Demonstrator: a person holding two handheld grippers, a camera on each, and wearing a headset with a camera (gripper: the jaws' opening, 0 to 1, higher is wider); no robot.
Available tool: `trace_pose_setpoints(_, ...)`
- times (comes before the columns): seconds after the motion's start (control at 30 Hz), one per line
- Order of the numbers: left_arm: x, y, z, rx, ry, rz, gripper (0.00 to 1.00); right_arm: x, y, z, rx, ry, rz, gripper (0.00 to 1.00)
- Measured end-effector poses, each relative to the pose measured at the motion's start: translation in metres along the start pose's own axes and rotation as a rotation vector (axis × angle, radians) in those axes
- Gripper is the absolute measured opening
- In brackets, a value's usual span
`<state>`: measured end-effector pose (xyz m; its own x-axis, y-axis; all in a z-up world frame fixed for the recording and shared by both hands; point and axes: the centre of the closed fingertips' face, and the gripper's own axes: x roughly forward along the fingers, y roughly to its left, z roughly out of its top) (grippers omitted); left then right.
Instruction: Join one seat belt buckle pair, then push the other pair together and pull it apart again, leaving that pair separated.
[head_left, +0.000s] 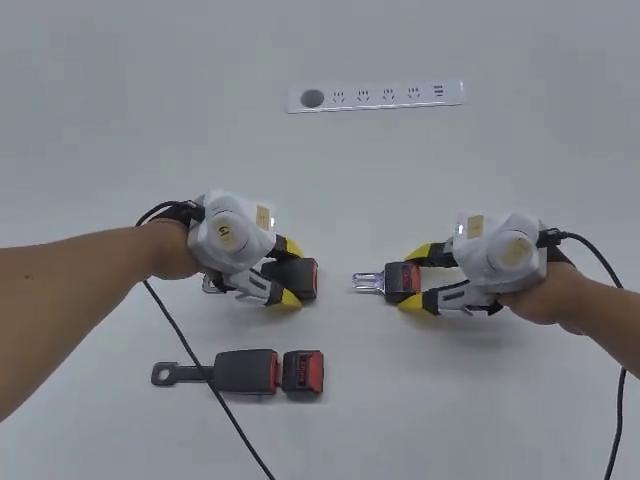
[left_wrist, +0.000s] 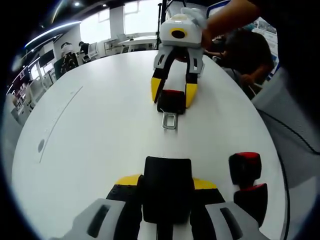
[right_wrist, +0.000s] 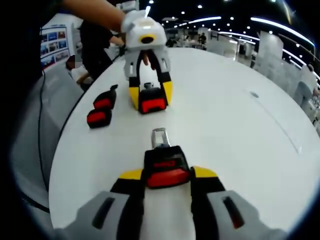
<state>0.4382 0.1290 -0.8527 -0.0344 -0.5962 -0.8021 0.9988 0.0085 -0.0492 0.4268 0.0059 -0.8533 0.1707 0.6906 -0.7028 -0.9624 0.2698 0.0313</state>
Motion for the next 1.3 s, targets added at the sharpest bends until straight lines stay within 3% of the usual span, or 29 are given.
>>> trace_pose_setpoints(0.47,0.001,0.001,-0.001,-0.001,0.011,0.000,0.38,-0.026,-0.007,-0.023,0.027,0.020,-0.016,0.36)
trace_pose_setpoints(0.97,0.002,0.000,0.001,-0.004,0.040,0.005,0.38,-0.039,-0.007,-0.031,0.032,0.026,-0.030,0.37)
trace_pose_setpoints(1.07,0.002,-0.002,0.007,-0.077,0.030,0.007,0.41,-0.041,-0.006,-0.030,0.068,0.012,-0.023,0.42)
trace_pose_setpoints(1.1,0.001,-0.002,0.009,-0.111,0.020,0.022,0.44,-0.042,-0.007,-0.031,0.078,0.015,-0.038,0.47)
trace_pose_setpoints(1.17,-0.002,0.003,0.006,-0.134,0.042,0.049,0.52,-0.046,-0.012,-0.031,0.118,0.012,-0.089,0.59)
trace_pose_setpoints(1.27,-0.014,0.012,0.020,-0.198,-0.038,0.133,0.62,-0.055,-0.018,-0.016,0.189,-0.081,-0.160,0.62)
trace_pose_setpoints(1.3,-0.017,0.014,0.021,-0.214,-0.042,0.153,0.64,-0.057,-0.020,-0.016,0.197,-0.086,-0.185,0.66)
